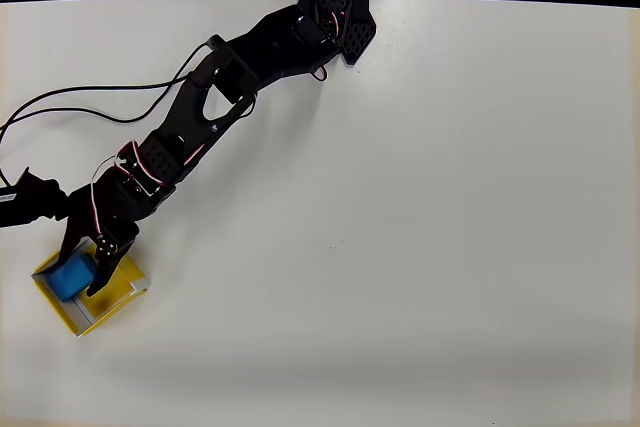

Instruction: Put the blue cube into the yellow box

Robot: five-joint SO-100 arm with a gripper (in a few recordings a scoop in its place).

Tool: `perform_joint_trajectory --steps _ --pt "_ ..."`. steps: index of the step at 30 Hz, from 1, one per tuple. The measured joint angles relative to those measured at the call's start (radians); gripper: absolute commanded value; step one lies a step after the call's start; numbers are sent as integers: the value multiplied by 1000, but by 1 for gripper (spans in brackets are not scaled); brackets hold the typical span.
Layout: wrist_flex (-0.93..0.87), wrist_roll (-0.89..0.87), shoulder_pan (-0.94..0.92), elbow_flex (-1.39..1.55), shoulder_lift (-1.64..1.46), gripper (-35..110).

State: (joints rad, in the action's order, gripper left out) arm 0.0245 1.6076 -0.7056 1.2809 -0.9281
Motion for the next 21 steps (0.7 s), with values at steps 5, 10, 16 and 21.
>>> perform_joint_trajectory --steps 5,10,16,21 --pt "-110 0 48 163 -249 14" --pt "-156 43 147 469 -566 7" --pt "-265 92 295 861 -1000 1" --pt "-410 112 419 1091 -1342 0"
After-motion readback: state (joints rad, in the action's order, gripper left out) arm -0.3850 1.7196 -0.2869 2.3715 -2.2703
